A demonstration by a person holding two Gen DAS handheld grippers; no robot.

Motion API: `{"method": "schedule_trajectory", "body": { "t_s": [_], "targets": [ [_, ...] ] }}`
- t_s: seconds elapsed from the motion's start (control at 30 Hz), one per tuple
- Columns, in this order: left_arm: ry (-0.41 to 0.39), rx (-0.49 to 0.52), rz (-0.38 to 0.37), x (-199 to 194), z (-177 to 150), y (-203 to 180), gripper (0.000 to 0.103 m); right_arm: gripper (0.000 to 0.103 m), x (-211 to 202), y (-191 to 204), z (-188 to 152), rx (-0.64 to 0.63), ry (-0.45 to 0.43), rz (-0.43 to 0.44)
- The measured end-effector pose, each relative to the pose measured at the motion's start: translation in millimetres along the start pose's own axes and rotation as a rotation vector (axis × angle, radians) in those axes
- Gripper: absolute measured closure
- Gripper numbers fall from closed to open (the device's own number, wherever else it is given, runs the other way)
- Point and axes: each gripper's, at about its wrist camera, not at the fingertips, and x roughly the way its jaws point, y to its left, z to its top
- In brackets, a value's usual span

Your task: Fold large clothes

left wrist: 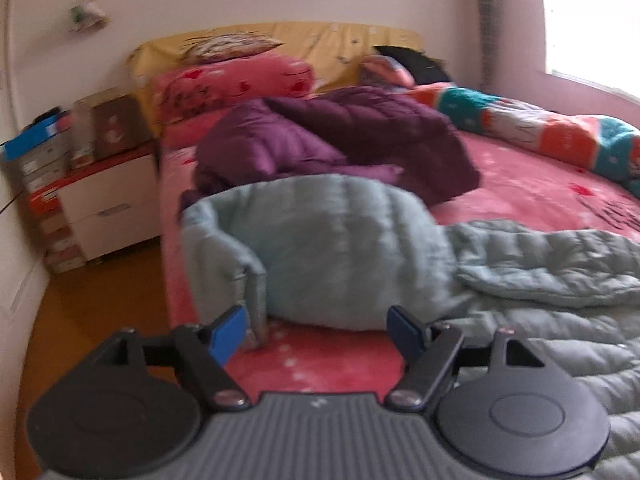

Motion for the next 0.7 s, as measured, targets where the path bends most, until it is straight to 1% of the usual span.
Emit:
{"method": "schedule_trajectory", "body": {
  "t_s": [0.1,0.2,0.3,0.37,0.57,0.7],
  "targets": [
    [-0.003,-0.004,0.026,2,1,5,0.024,0.000,3,6,-2,-0.023,0.019,0.011],
    [0.003,-0.036,0.048,1,0,15,0.021,0.000,6,16,-3,-0.045,0.042,0.025],
    [0.003,-0.061,0.064,0,0,27,0.018,0.000,16,36,0,-0.100,0.071,0.057],
    [0.000,-0.078,0.075,-3,0,36,0.016,0.000,24,53,2,-0.155,0.086,0.084],
    [-0.014,-0.133,0.110,-10,-1,65,0.013,0.000,51,120,8,-0.342,0.121,0.202],
    [-0.016,-0.166,0.141,-10,-2,87,0.012,0.000,70,164,5,-0.469,0.130,0.291]
  ]
}}
